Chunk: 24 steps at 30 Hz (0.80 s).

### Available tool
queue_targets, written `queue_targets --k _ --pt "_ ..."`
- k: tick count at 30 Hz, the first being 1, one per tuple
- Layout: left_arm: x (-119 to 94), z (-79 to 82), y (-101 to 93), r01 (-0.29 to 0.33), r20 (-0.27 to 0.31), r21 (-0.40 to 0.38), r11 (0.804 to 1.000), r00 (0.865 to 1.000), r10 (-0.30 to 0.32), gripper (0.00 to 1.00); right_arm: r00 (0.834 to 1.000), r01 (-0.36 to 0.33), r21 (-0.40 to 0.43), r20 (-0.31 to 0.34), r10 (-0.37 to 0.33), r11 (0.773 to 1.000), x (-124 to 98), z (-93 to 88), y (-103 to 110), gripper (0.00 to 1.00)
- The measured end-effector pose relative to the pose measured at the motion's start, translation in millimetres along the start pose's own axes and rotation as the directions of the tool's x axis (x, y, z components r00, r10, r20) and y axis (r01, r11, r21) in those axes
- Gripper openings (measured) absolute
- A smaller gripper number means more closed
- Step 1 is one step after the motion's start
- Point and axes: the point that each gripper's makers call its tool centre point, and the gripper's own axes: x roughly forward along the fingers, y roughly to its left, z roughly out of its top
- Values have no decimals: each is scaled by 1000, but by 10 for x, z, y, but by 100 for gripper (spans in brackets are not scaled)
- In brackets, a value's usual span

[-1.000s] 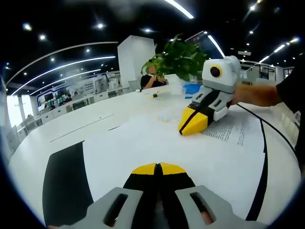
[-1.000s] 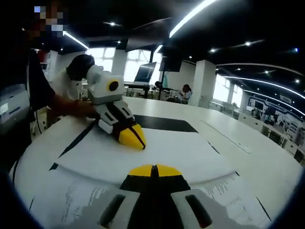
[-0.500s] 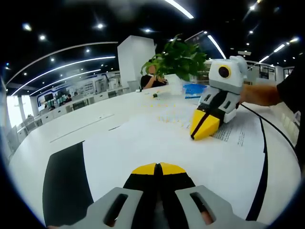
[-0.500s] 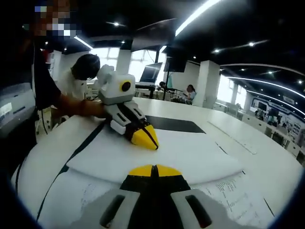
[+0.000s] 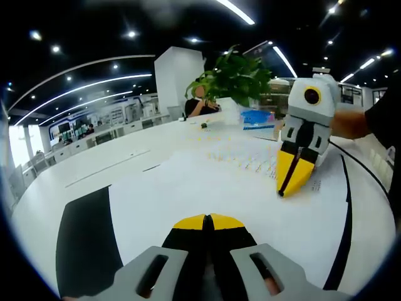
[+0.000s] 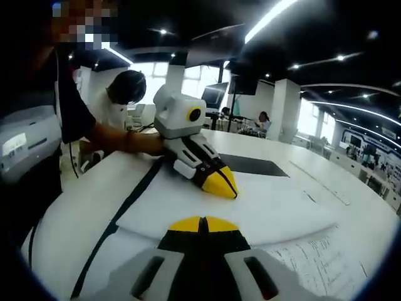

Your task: Flip through the bound document one page at a time

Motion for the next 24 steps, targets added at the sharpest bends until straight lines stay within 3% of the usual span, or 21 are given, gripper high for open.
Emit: queue_targets --k 24 --pt "-1 -9 4 1 1 1 1000 1000 -1 3 997 -78 3 -6 78 997 -5 20 431 3"
